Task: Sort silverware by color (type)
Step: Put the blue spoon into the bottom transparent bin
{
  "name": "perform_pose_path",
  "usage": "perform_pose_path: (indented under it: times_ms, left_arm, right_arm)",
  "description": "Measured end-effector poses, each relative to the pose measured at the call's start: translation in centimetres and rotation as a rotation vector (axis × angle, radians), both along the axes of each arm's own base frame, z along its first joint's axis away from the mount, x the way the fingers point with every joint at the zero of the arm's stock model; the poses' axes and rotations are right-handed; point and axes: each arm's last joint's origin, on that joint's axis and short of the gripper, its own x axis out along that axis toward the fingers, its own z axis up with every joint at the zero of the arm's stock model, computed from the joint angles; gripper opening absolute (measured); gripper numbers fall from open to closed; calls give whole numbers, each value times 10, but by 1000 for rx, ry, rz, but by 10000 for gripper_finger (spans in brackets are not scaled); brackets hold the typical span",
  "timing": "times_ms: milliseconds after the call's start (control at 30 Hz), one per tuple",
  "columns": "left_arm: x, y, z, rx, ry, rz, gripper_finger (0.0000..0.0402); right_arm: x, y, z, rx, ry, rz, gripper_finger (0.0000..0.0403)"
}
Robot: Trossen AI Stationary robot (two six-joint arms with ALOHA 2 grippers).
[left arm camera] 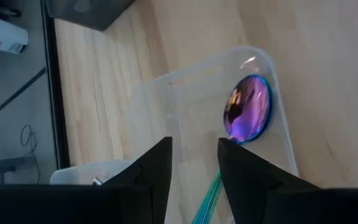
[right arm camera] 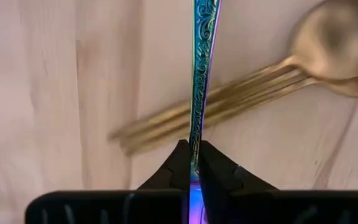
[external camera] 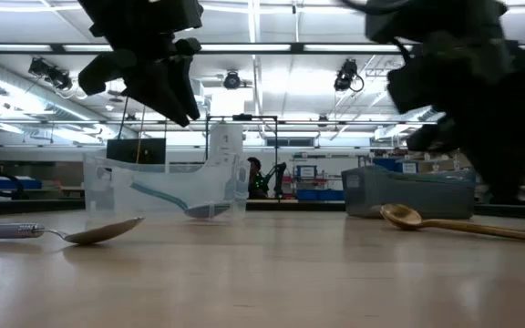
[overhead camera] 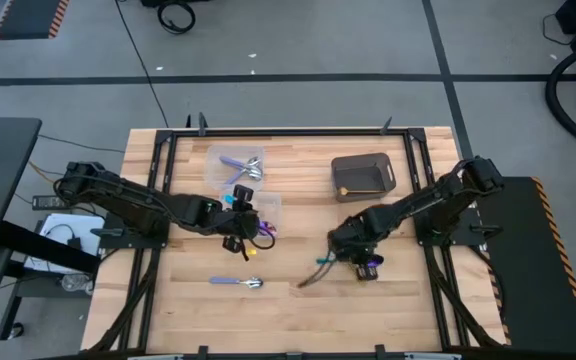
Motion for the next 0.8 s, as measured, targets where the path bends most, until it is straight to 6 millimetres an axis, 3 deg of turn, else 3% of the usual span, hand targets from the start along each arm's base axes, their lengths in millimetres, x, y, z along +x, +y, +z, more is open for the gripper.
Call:
perform_pose_path:
  times_ms: [233, 533, 800]
  left_arm:
    - [-2, -2, -1, 44, 25, -24, 152]
    - [-6, -27, -1, 147, 90, -279, 153]
    - [2, -37, 8, 185, -45, -305, 153]
  right_arm:
    - [19, -18, 4, 119, -86, -200, 23]
    - [48, -42, 15, 323, -267, -439, 24]
    - [62, -55, 25, 433, -373, -582, 24]
